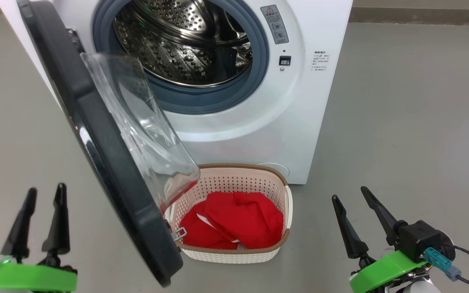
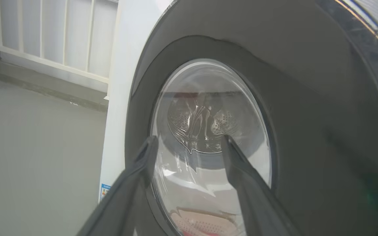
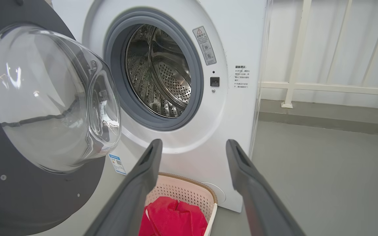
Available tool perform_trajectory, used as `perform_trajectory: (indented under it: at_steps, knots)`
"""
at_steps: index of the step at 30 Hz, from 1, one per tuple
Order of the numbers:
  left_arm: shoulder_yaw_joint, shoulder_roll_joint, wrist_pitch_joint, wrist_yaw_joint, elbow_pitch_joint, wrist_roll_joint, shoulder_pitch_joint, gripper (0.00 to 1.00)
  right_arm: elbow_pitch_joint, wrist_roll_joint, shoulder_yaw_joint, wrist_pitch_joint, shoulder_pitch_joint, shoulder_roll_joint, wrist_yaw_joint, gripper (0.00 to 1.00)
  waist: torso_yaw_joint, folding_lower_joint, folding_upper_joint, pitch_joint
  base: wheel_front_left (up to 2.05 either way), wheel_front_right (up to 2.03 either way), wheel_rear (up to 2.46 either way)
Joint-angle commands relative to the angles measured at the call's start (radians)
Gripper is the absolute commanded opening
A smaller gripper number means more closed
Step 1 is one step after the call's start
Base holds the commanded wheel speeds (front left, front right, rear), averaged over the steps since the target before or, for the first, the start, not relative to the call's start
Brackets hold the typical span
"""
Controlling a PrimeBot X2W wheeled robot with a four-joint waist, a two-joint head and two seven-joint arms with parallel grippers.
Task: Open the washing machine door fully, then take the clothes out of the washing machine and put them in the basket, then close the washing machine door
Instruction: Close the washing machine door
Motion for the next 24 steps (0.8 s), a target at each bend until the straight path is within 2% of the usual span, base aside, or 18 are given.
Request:
perform_trajectory:
  at_steps: [1, 6, 9, 15, 24]
  knots:
    - [0.033, 0.042, -0.018, -0.005, -0.017, 0.026, -0.022, 1.0, -0.026, 0.001, 0.022, -0.006, -0.039, -0.001, 0.006, 1.0, 0.0, 0.0, 0.0, 0.001, 0.0, 0.0, 0.0]
    - [0.058, 0.019, -0.057, 0.024, 0.03, 0.159, -0.017, 1.0, -0.027, 0.004, 0.02, -0.006, -0.041, -0.001, 0.006, 1.0, 0.0, 0.0, 0.0, 0.004, 0.0, 0.0, 0.0]
    - [0.093, -0.009, -0.058, 0.027, -0.007, 0.251, -0.014, 1.0, -0.028, 0.005, 0.019, -0.006, -0.041, -0.001, 0.006, 1.0, 0.001, 0.0, 0.0, 0.006, 0.0, 0.0, 0.0]
    - [0.154, -0.11, -0.058, 0.007, -0.073, 0.383, 0.036, 1.0, -0.027, 0.009, 0.024, -0.006, -0.036, -0.001, 0.006, 1.0, 0.002, 0.0, 0.0, 0.0, 0.0, 0.0, 0.0]
    - [0.181, -0.169, -0.058, -0.004, -0.059, 0.432, 0.084, 1.0, -0.027, 0.011, 0.027, -0.006, -0.026, -0.001, 0.006, 1.0, 0.006, 0.0, 0.0, -0.014, 0.0, 0.0, 0.0]
